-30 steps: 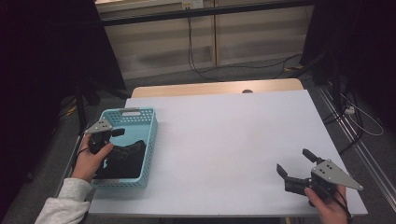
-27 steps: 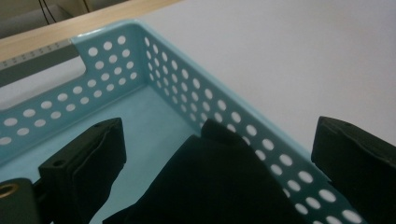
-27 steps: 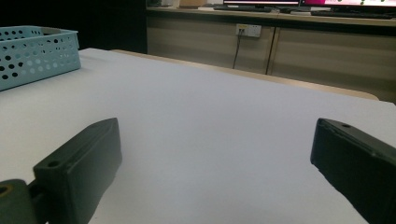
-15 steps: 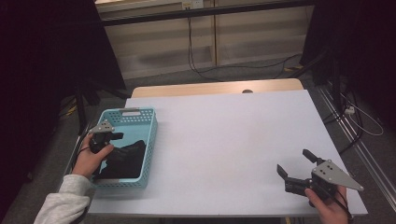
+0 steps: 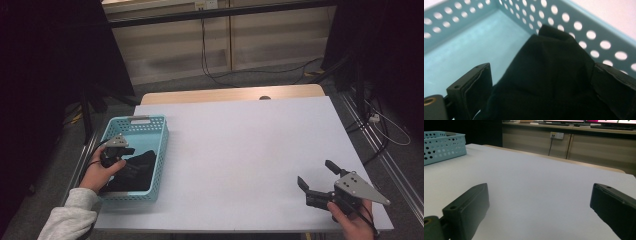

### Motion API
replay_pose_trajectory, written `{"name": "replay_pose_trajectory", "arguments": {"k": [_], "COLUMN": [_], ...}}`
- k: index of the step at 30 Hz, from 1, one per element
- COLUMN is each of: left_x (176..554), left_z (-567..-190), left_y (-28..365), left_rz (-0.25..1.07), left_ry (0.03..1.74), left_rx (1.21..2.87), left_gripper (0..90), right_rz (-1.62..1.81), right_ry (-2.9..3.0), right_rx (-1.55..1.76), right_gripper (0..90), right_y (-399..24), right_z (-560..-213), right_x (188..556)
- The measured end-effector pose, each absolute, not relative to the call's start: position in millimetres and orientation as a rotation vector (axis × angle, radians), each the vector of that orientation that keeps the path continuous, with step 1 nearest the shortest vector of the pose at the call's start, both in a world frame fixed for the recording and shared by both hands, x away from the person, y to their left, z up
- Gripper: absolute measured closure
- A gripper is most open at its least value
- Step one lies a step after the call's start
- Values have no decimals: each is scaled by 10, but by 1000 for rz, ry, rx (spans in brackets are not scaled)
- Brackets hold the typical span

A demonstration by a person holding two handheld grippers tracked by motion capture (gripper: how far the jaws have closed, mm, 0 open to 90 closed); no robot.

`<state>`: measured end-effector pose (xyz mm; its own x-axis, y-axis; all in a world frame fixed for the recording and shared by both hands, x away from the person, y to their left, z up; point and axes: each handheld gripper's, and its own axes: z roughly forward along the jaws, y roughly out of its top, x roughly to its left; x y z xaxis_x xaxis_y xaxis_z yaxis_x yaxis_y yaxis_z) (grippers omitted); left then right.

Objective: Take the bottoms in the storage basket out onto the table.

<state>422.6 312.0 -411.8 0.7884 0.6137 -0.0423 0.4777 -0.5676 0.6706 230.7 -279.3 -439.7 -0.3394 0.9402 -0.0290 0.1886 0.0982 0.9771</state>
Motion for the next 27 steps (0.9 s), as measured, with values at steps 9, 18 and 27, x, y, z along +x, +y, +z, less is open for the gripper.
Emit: {"name": "replay_pose_trajectory", "arguments": {"k": [9, 18, 27], "left_x": [4221, 4233, 4267], "left_z": [-4245, -4332, -4375], "left_y": [3164, 3173, 3142], "left_rz": [222, 210, 191], "left_ry": [811, 814, 828], "left_rx": [2327, 2343, 2359], "left_gripper": [29, 2, 1], "right_rz": [1296, 1295, 1294], "right_ry": [1667, 1668, 1660], "right_rx": [1124, 1120, 1122], "right_gripper": [14, 14, 14], "right_y": [-2763, -2754, -2767], "right_z": [-4412, -4407, -4401], "right_x": [2318, 2317, 2316]}}
